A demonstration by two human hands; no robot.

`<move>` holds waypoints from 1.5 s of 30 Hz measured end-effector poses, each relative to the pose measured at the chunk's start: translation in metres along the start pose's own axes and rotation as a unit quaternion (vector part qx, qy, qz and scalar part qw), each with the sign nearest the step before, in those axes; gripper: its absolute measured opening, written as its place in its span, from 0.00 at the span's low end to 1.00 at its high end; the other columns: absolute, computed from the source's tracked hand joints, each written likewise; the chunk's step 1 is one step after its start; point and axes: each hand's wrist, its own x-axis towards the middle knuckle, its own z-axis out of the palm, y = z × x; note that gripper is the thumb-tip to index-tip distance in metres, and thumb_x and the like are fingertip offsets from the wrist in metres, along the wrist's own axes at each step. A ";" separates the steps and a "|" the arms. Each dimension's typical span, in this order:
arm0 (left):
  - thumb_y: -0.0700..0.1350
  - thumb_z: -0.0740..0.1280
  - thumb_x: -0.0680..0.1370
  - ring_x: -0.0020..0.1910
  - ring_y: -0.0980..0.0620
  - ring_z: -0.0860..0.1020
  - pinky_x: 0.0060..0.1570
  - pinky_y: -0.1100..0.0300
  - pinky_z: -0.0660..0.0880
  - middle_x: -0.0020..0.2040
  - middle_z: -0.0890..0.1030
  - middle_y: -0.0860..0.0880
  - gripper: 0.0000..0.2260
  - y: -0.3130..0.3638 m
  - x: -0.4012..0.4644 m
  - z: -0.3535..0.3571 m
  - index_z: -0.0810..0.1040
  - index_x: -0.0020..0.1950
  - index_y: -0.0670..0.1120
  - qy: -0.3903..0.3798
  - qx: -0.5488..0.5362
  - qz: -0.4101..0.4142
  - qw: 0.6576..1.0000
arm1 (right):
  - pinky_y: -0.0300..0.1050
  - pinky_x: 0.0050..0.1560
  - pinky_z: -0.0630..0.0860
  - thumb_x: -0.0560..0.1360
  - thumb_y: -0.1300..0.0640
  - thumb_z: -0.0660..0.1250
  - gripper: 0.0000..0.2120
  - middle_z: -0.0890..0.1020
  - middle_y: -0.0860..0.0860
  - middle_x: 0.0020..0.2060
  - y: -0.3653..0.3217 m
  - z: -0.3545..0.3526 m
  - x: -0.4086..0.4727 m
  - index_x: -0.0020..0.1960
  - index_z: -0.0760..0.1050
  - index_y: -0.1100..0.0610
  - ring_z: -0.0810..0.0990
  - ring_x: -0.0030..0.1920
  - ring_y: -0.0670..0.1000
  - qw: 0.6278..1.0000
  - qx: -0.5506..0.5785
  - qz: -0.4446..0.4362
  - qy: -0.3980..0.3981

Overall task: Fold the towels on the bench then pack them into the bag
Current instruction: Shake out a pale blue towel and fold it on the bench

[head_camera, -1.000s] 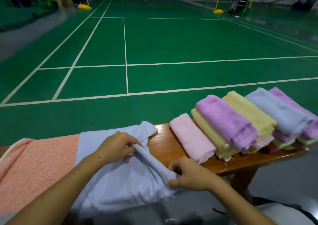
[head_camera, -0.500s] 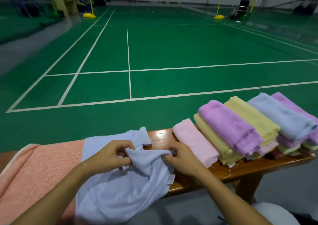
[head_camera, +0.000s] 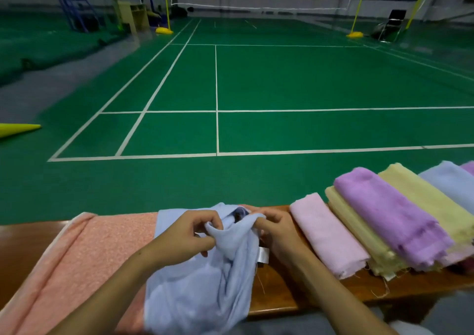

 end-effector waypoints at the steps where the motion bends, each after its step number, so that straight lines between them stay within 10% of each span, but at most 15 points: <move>1: 0.30 0.66 0.72 0.36 0.56 0.77 0.36 0.54 0.80 0.39 0.79 0.51 0.10 0.002 -0.002 -0.001 0.80 0.43 0.44 0.003 0.014 0.002 1.000 | 0.63 0.64 0.79 0.76 0.71 0.68 0.10 0.86 0.58 0.57 -0.004 0.000 0.000 0.52 0.87 0.62 0.84 0.61 0.62 1.000 -0.007 -0.019 0.003; 4: 0.34 0.69 0.73 0.37 0.58 0.80 0.37 0.65 0.74 0.41 0.83 0.55 0.10 0.009 -0.010 -0.009 0.82 0.44 0.49 0.002 0.077 0.016 0.997 | 0.61 0.64 0.80 0.75 0.74 0.70 0.07 0.86 0.55 0.59 -0.022 -0.006 -0.002 0.48 0.86 0.67 0.84 0.61 0.58 0.995 -0.058 -0.079 0.010; 11: 0.56 0.75 0.77 0.44 0.59 0.83 0.45 0.53 0.81 0.43 0.84 0.61 0.06 0.033 -0.018 -0.050 0.80 0.46 0.58 0.069 0.249 0.059 0.964 | 0.44 0.59 0.81 0.73 0.69 0.75 0.12 0.85 0.48 0.60 -0.079 -0.023 -0.010 0.49 0.89 0.54 0.83 0.63 0.49 0.954 -0.245 -0.162 -0.066; 16: 0.67 0.74 0.72 0.37 0.64 0.80 0.38 0.56 0.77 0.36 0.81 0.62 0.13 0.080 -0.013 -0.083 0.76 0.43 0.62 0.097 0.340 0.112 0.929 | 0.30 0.55 0.74 0.69 0.59 0.76 0.08 0.85 0.46 0.57 -0.133 -0.011 -0.013 0.47 0.88 0.51 0.84 0.55 0.42 0.863 -0.440 -0.236 -0.079; 21: 0.76 0.67 0.70 0.33 0.62 0.79 0.38 0.56 0.78 0.31 0.79 0.58 0.18 0.125 -0.004 -0.111 0.74 0.38 0.63 0.120 0.382 0.149 0.904 | 0.50 0.48 0.81 0.71 0.56 0.76 0.06 0.87 0.50 0.44 -0.190 0.008 -0.012 0.48 0.87 0.54 0.84 0.43 0.52 0.768 -0.557 -0.310 -0.054; 27: 0.63 0.72 0.71 0.34 0.51 0.79 0.37 0.50 0.79 0.32 0.80 0.54 0.15 0.160 0.013 -0.128 0.77 0.39 0.53 0.167 0.371 0.191 0.893 | 0.50 0.41 0.76 0.75 0.48 0.76 0.07 0.83 0.52 0.36 -0.247 0.022 -0.019 0.52 0.86 0.49 0.79 0.40 0.58 0.702 -0.617 -0.352 0.046; 32: 0.50 0.80 0.70 0.31 0.51 0.73 0.35 0.54 0.74 0.32 0.81 0.45 0.13 0.162 0.018 -0.111 0.78 0.41 0.47 0.209 0.195 0.175 0.942 | 0.52 0.47 0.75 0.72 0.42 0.75 0.22 0.81 0.49 0.39 -0.264 0.016 -0.021 0.63 0.78 0.49 0.74 0.49 0.56 0.747 -0.587 -0.305 0.067; 36: 0.38 0.82 0.71 0.36 0.53 0.81 0.43 0.57 0.79 0.36 0.87 0.46 0.17 0.161 0.004 -0.086 0.78 0.53 0.46 0.200 0.089 0.143 0.965 | 0.52 0.39 0.71 0.73 0.45 0.71 0.12 0.78 0.49 0.33 -0.252 0.006 -0.036 0.41 0.79 0.53 0.74 0.39 0.58 0.789 -0.547 -0.275 0.050; 45: 0.38 0.73 0.78 0.40 0.50 0.83 0.40 0.57 0.83 0.42 0.87 0.43 0.07 0.184 -0.049 -0.063 0.81 0.52 0.35 0.195 -0.042 0.158 0.967 | 0.48 0.42 0.76 0.76 0.55 0.77 0.06 0.86 0.58 0.41 -0.243 0.002 -0.103 0.47 0.83 0.57 0.80 0.40 0.48 0.893 -0.336 -0.299 -0.005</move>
